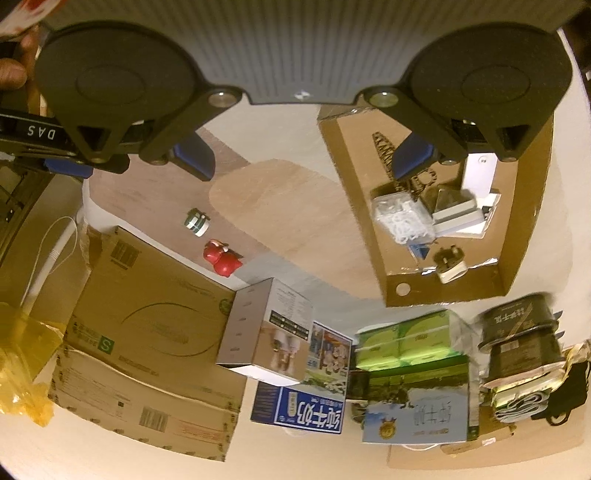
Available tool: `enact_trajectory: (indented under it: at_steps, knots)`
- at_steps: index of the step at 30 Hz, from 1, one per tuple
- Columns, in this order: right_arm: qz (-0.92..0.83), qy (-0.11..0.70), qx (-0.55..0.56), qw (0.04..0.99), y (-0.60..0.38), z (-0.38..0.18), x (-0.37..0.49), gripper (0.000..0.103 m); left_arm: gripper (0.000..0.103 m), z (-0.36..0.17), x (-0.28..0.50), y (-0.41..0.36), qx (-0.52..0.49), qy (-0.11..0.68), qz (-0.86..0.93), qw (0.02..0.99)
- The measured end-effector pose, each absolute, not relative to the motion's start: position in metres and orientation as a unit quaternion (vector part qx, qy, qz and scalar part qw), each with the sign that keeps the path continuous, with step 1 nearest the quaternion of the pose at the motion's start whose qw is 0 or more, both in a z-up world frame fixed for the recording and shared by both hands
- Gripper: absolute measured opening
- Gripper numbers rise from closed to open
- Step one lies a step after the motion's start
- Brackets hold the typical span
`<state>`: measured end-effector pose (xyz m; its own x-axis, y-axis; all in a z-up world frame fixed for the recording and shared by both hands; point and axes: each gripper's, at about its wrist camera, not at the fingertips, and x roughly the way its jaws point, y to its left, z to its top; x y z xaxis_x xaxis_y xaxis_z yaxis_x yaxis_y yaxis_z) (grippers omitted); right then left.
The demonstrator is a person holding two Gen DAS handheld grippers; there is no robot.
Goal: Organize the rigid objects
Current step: 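Withdraw both tools toward the red cat figurine and green tape roll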
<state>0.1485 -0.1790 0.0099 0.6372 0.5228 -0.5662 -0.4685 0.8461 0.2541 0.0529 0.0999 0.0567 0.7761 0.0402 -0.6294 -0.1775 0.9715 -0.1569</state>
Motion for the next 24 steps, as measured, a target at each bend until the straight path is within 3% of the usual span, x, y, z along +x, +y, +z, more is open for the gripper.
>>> enact_trajectory:
  at_steps: [24]
  knots:
    - [0.250, 0.341, 0.068, 0.904, -0.206, -0.004, 0.172, 0.076, 0.101, 0.050, 0.089, 0.078, -0.091, 0.338, 0.031, 0.936]
